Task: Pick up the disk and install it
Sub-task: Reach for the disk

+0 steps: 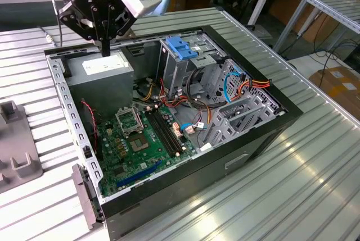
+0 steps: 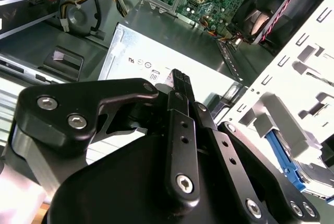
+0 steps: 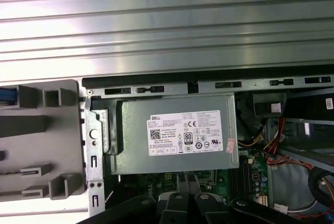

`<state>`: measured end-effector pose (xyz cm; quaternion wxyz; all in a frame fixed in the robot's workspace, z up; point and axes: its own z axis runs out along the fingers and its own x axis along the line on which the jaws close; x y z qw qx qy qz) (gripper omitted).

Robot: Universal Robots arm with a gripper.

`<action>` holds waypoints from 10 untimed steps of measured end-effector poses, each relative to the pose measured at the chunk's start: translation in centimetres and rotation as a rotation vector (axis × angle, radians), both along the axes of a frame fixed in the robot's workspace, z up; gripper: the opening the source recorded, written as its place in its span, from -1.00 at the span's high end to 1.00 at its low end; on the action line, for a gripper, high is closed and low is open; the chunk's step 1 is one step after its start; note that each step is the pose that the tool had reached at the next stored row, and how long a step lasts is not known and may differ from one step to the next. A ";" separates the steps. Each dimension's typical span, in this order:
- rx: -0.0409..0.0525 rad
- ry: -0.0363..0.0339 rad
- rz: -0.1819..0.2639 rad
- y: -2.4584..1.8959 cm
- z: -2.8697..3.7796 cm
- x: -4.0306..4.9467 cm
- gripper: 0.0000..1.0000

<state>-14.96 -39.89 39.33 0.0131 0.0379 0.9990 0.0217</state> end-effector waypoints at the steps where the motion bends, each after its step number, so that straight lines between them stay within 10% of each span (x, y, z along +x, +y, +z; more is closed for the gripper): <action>1: 0.0000 0.0000 0.000 0.00 0.00 -0.02 0.80; 10: 0.0001 0.0000 0.000 0.00 0.00 -0.23 0.80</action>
